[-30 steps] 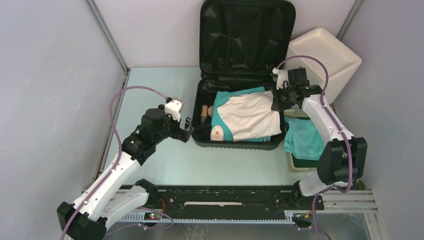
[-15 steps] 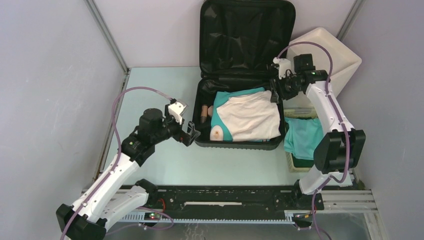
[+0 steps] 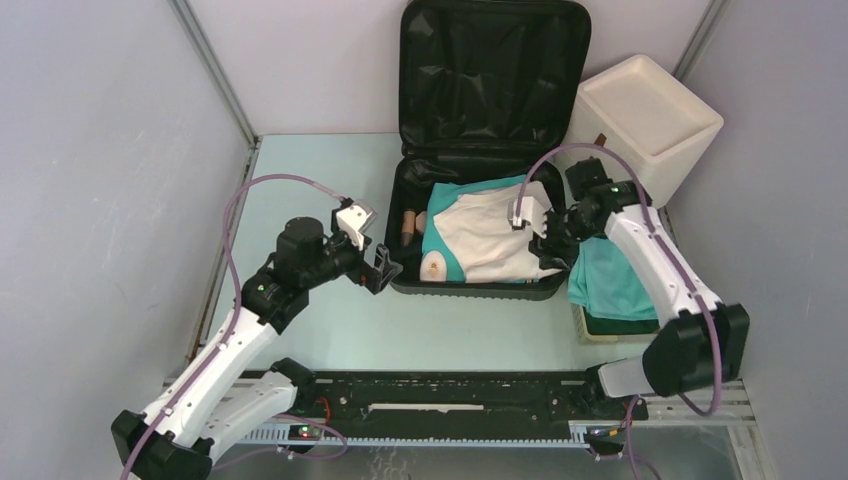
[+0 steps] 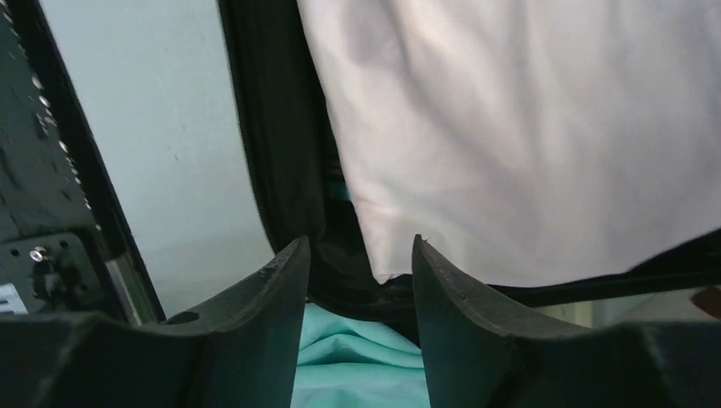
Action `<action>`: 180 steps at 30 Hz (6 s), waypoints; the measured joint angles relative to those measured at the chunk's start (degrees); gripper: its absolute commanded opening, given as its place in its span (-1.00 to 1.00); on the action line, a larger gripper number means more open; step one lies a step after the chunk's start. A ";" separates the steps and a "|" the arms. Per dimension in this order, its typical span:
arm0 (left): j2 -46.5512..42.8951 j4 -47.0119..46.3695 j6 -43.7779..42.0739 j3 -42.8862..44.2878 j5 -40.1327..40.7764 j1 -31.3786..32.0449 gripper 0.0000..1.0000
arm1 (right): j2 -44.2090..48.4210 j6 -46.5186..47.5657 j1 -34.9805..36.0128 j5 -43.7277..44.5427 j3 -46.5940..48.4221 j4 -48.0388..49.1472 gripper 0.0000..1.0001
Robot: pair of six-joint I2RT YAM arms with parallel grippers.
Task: Open, take out, and arrange the luggage
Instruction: Pick up the clothes from the opened luggage, then pass from the right arm to the left, then pass from the left arm to the right, then place the clothes in the bin.
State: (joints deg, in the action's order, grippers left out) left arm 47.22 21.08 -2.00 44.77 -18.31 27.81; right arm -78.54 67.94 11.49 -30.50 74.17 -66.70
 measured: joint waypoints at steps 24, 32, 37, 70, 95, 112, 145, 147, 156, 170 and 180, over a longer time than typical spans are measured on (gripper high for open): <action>-1.11 -0.04 0.02 0.00 -0.59 0.00 1.00 | -9.97 -2.82 5.35 24.55 -8.44 14.08 -0.78; -0.94 -0.74 0.09 -0.02 -2.03 0.00 1.00 | -5.29 -3.32 5.29 20.70 -5.25 12.11 -1.00; -0.68 -3.89 0.50 -1.86 -5.84 0.00 1.00 | -3.58 -4.76 4.17 15.45 2.05 10.73 -1.00; 43.82 -40.72 -24.59 9.90 9.62 24.96 1.00 | -8.79 -17.18 -4.37 -8.68 8.00 8.26 -1.00; 54.80 -26.12 -27.12 24.61 8.61 23.08 -1.00 | -2.67 -19.85 -11.13 -22.64 0.94 9.31 0.21; 49.42 14.29 -39.56 57.44 -2.36 16.17 -1.00 | 16.48 -0.87 -23.54 -41.66 -9.18 3.28 1.00; 47.76 24.50 -13.40 62.71 -11.67 16.20 -0.99 | 16.09 -38.12 3.72 -24.74 -9.07 33.77 0.07; 47.76 24.50 -12.81 62.71 -12.00 16.13 -0.99 | 15.78 -39.30 3.80 -23.50 -9.07 34.86 -0.39; 47.60 23.19 -11.50 62.42 -14.49 15.69 -0.79 | 18.88 -39.58 -0.98 -23.69 -8.83 34.40 -1.00; 35.15 15.89 -5.90 49.24 -17.29 13.84 0.81 | 20.06 -29.35 -19.93 -23.58 5.16 3.32 -1.00; 9.42 11.32 -7.65 25.57 -8.46 8.70 1.00 | 21.09 -15.13 -39.08 -20.06 5.95 -17.07 -1.00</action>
State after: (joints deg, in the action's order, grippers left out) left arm 56.64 32.40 -9.65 70.35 -26.76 36.51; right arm -57.45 52.82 -27.59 -50.57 80.12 -83.77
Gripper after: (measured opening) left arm 0.994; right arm 0.163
